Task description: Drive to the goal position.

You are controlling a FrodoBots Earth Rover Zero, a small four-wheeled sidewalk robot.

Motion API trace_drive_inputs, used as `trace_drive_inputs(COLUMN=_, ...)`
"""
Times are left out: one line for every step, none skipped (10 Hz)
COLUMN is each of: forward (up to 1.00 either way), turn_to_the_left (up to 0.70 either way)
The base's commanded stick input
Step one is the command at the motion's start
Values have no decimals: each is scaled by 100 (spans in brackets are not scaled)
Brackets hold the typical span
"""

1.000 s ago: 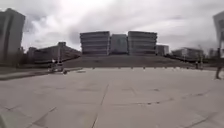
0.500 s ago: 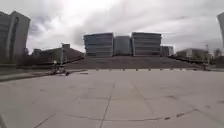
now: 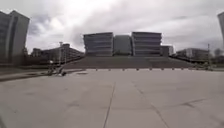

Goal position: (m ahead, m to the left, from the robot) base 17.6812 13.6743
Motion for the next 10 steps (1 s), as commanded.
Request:
trace_drive_inputs(forward=100, turn_to_the_left=1)
trace_drive_inputs(forward=100, turn_to_the_left=0)
trace_drive_inputs(forward=100, turn_to_the_left=0)
trace_drive_inputs(forward=100, turn_to_the_left=0)
trace_drive_inputs(forward=100, turn_to_the_left=2)
trace_drive_inputs(forward=100, turn_to_the_left=0)
trace_drive_inputs(forward=100, turn_to_the_left=1)
trace_drive_inputs(forward=100, turn_to_the_left=2)
trace_drive_inputs(forward=100, turn_to_the_left=2)
trace_drive_inputs(forward=100, turn_to_the_left=2)
